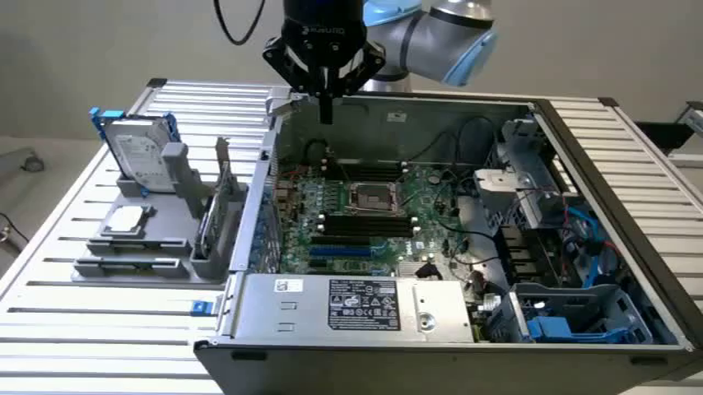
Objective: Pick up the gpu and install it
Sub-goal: 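Reach for the gpu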
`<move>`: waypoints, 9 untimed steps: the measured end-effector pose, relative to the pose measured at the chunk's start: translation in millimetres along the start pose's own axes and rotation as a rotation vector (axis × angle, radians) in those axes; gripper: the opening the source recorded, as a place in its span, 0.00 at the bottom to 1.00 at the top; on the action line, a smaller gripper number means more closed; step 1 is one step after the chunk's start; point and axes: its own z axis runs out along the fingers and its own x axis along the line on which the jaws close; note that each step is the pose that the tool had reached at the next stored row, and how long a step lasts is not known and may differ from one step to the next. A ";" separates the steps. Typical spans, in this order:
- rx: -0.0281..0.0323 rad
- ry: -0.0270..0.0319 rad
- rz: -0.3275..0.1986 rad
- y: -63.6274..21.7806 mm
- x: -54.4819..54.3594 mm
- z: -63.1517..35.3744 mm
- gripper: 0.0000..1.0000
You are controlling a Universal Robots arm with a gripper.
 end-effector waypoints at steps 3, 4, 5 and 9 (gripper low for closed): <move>0.0000 0.0000 0.000 0.0 0.0 0.0 0.11; 0.0000 0.0001 0.000 0.0 0.0 0.0 0.11; 0.0000 0.0001 0.000 0.0 0.0 0.0 0.11; 0.0000 0.0001 0.000 0.0 0.0 0.0 0.11</move>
